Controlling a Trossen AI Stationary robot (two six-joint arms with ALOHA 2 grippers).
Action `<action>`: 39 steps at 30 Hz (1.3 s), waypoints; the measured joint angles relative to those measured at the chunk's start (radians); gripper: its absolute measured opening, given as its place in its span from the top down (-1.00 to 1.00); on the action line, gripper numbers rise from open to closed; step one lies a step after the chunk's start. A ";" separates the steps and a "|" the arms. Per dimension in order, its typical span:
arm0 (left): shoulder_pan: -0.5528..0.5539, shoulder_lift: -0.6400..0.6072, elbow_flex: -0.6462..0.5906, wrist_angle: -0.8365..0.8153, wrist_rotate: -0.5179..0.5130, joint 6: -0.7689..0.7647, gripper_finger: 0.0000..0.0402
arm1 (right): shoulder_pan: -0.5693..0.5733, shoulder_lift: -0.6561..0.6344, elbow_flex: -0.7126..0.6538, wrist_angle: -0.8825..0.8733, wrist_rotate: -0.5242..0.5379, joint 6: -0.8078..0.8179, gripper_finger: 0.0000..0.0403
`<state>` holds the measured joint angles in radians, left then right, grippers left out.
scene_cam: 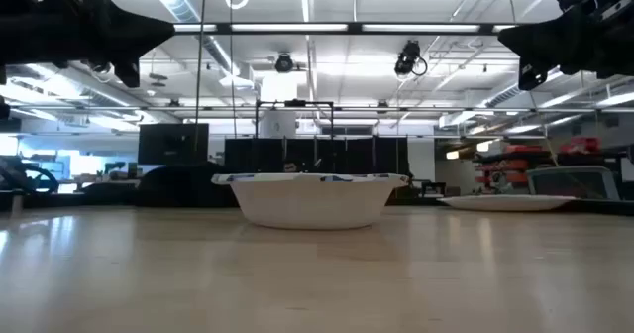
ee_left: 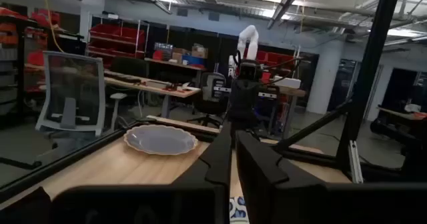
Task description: Set table place
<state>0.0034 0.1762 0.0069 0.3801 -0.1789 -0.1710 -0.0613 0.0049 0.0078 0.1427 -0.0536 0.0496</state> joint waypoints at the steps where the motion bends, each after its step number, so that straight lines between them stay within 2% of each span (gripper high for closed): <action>1: 0.000 0.000 0.000 0.000 0.000 0.000 0.86 | 0.000 0.000 0.000 0.000 0.000 0.000 0.93; 39: 0.000 0.000 0.000 0.000 0.000 0.000 0.85 | 0.000 0.000 0.000 0.000 0.000 0.000 0.93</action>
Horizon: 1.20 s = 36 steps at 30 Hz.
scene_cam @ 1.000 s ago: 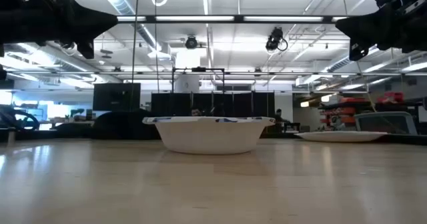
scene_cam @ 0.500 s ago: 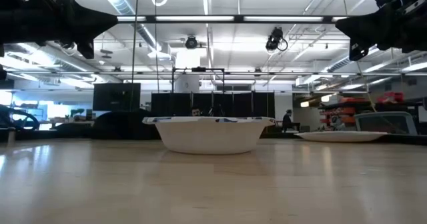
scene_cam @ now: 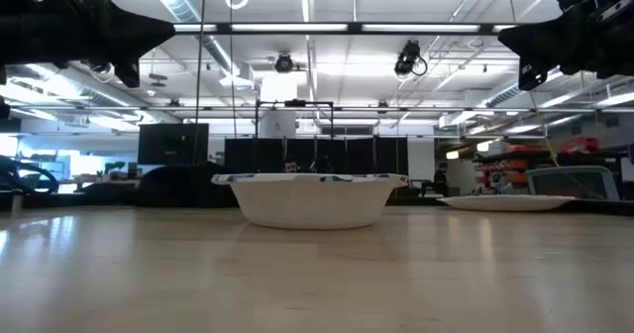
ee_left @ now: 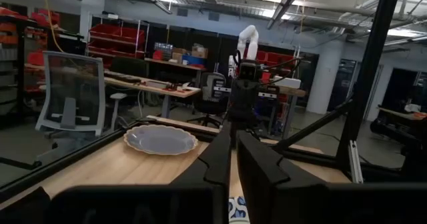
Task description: Set table place
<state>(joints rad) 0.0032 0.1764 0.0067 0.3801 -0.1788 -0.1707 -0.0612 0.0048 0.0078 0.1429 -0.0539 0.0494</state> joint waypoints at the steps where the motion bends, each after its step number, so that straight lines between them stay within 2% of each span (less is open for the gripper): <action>1: 0.000 0.000 0.000 0.000 0.000 0.000 0.86 | 0.000 0.000 0.000 0.000 0.000 0.000 0.93; 12: 0.000 0.000 0.000 0.000 0.000 0.000 0.82 | 0.000 0.000 0.000 0.000 0.000 0.000 0.93; 36: 0.000 0.000 0.003 0.004 0.000 0.001 0.96 | 0.000 0.000 0.000 0.000 0.000 0.000 0.93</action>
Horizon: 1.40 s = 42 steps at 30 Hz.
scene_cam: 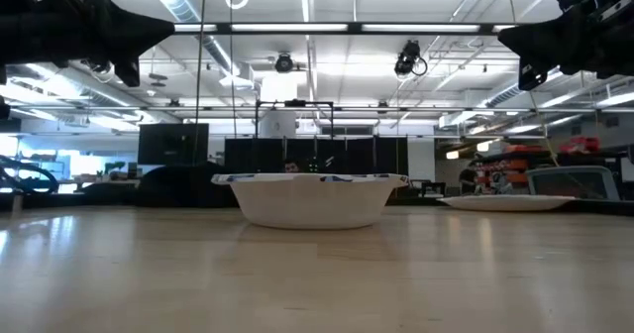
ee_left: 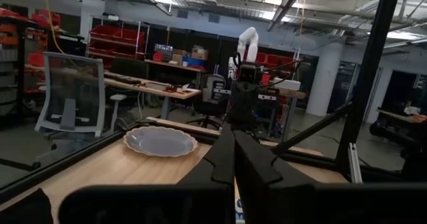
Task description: Set table place
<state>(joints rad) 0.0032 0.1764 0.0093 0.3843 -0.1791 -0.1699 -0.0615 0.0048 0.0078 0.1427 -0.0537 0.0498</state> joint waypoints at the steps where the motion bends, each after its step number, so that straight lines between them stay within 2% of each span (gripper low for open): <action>1: 0.000 0.000 0.000 -0.003 0.000 0.001 0.97 | 0.000 0.000 0.000 0.000 0.000 0.000 0.93; 11: 0.000 0.000 0.001 -0.116 -0.081 -0.003 0.97 | 0.000 0.000 0.000 0.000 0.000 0.000 0.93; 16: 0.000 0.000 0.002 -0.146 -0.142 -0.081 0.97 | 0.000 0.000 0.000 0.000 0.000 0.000 0.93; 42: 0.000 0.000 0.004 -0.146 -0.162 -0.109 0.98 | 0.000 0.000 0.000 0.001 0.000 0.000 0.93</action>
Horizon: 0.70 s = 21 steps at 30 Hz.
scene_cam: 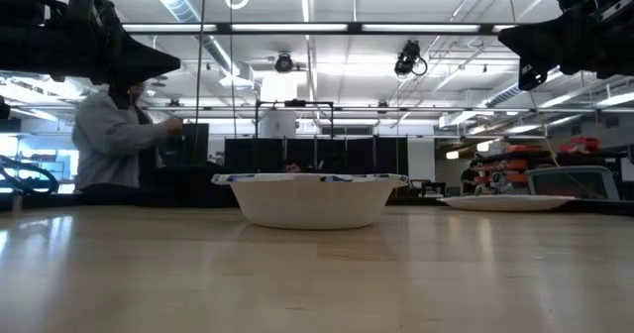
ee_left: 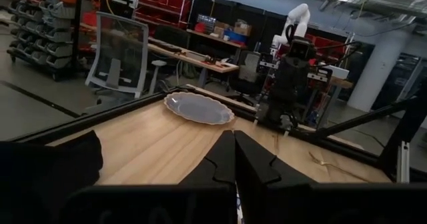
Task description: Set table place
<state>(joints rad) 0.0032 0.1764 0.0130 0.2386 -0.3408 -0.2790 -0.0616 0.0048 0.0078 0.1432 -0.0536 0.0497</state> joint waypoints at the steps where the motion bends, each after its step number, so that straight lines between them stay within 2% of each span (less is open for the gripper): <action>1: 0.000 0.000 0.000 0.000 0.000 0.000 0.98 | 0.000 0.000 0.000 0.000 0.000 0.000 0.93; 13: -0.002 0.000 0.013 -0.019 0.000 -0.032 0.99 | 0.000 0.000 0.000 0.001 0.000 0.016 0.93; 16: -0.002 0.009 0.104 -0.150 0.000 -0.024 0.99 | 0.000 0.000 0.000 0.001 0.000 0.056 0.93; 21: -0.001 0.093 0.339 -0.507 0.001 -0.033 0.99 | 0.000 0.000 0.000 0.000 0.000 0.062 0.93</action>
<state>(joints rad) 0.0021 0.2699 0.3519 -0.2689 -0.3402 -0.3120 -0.0612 0.0049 0.0079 0.1436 -0.0538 0.1116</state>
